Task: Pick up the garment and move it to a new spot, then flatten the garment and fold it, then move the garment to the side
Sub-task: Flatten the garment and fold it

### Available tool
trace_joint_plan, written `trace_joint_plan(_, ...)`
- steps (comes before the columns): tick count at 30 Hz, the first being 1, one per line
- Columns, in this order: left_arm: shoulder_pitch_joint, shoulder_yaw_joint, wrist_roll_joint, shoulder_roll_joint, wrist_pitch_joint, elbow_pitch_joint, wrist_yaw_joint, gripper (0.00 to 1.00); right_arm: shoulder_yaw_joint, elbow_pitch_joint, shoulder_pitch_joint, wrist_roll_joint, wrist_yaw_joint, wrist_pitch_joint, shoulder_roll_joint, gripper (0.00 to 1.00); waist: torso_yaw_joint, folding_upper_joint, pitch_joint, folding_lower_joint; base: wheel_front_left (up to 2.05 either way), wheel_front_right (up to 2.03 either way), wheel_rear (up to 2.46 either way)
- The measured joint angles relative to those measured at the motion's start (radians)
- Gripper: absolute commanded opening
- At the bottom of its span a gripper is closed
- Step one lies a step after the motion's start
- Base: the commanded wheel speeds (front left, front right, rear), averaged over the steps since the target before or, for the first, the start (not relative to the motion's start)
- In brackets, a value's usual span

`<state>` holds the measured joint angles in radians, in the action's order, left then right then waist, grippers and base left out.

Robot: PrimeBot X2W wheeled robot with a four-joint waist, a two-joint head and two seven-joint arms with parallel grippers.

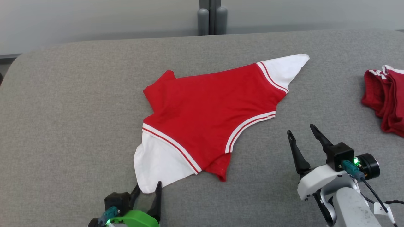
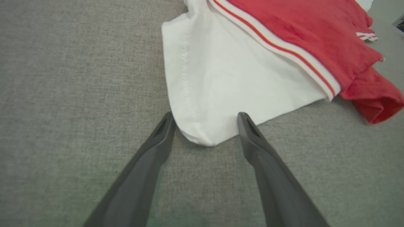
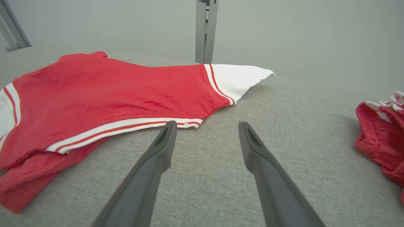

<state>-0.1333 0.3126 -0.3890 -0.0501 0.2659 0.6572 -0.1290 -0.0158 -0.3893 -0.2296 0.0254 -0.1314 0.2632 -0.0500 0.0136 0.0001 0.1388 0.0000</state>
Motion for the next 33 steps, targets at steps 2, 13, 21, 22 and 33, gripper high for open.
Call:
trace_joint_plan(2, -0.007, 0.006, -0.008, -0.005, 0.0, -0.005, 0.0, 0.0, -0.005, -0.001, 0.0, -0.007, 0.0, 0.0, 0.0, 1.0, -0.003, 0.0, 0.001, 0.0, 0.0, 0.0, 0.0)
trace_joint_plan(13, -0.143, 0.039, -0.095, -0.096, -0.002, -0.188, 0.0, 0.0, -0.027, -0.001, -0.009, -0.087, 0.0, 0.0, 0.001, 1.0, -0.03, 0.0, 0.018, 0.0, 0.0, 0.0, 0.0)
trace_joint_plan(21, -0.588, 0.13, -0.148, -0.309, -0.024, -0.259, 0.0, 0.0, -0.062, 0.023, -0.055, -0.125, 0.0, 0.0, 0.001, 1.0, -0.076, 0.0, 0.083, 0.0, 0.0, 0.0, 0.0)
trace_joint_plan(22, -0.646, 0.142, -0.162, -0.333, -0.035, -0.246, 0.0, 0.0, -0.068, 0.027, -0.063, -0.133, 0.0, 0.0, 0.001, 1.0, -0.086, 0.0, 0.092, 0.0, 0.0, 0.0, 0.0)
trace_joint_plan(33, -1.029, 0.275, -0.182, -0.461, -0.058, 0.004, -0.001, 0.0, -0.14, 0.071, -0.113, -0.212, 0.0, 0.0, -0.001, 1.0, -0.208, 0.0, 0.214, 0.0, 0.0, 0.0, 0.0)
